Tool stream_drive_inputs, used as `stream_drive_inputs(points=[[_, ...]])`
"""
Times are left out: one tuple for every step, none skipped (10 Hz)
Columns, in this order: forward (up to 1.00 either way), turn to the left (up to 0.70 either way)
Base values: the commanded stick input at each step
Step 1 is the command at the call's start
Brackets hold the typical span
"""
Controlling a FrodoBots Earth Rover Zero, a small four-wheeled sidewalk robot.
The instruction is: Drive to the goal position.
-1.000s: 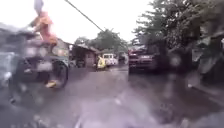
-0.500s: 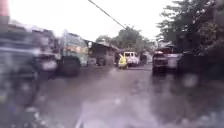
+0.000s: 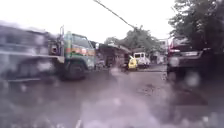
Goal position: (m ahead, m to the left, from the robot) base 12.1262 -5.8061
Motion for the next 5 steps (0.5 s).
stream_drive_inputs(points=[[1.00,-0.27],[1.00,-0.27],[1.00,-0.27],[1.00,-0.08],[1.00,0.00]])
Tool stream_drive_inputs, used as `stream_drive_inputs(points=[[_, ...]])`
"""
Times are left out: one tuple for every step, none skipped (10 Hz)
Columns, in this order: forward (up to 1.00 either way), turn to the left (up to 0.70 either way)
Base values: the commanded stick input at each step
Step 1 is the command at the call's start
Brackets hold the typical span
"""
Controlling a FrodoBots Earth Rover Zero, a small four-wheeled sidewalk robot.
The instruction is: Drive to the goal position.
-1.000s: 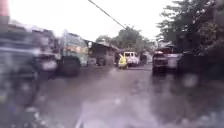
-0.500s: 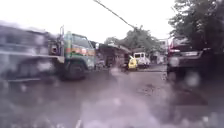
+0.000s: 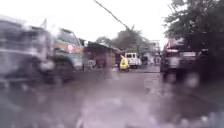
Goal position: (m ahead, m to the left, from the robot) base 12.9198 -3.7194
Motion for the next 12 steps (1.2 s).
stream_drive_inputs(points=[[1.00,0.00],[1.00,0.00],[1.00,0.00],[1.00,0.00],[1.00,0.00],[1.00,0.00],[1.00,0.00],[1.00,0.00],[1.00,0.00],[1.00,0.00],[1.00,0.00],[1.00,0.00]])
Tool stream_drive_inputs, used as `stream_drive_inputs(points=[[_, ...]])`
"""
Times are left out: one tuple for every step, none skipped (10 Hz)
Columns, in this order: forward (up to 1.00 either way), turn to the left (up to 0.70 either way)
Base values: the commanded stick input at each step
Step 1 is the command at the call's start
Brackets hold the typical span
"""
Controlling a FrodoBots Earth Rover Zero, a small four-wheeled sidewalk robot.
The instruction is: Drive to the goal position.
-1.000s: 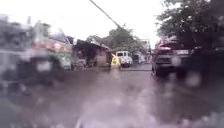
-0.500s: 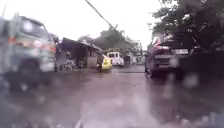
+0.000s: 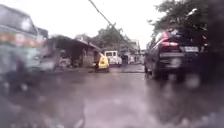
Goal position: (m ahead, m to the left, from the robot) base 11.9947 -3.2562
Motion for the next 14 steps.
stream_drive_inputs(points=[[1.00,0.00],[1.00,0.00],[1.00,0.00],[1.00,0.00],[1.00,0.00],[1.00,0.00],[1.00,0.00],[1.00,0.00],[1.00,0.00],[1.00,0.00],[1.00,0.00],[1.00,-0.05],[1.00,-0.26],[1.00,0.00]])
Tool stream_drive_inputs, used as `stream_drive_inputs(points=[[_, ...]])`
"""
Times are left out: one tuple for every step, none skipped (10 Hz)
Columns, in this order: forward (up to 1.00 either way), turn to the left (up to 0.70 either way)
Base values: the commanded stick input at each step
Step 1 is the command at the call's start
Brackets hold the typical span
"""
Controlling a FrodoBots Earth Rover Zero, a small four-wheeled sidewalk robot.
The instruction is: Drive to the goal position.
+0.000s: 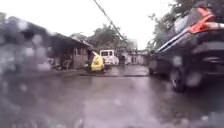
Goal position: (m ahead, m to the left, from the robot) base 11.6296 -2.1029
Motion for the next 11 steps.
stream_drive_inputs(points=[[1.00,0.00],[1.00,0.00],[1.00,0.00],[1.00,0.00],[1.00,0.00],[1.00,0.17],[1.00,0.27],[1.00,0.02],[1.00,0.00],[1.00,0.00],[1.00,0.00]])
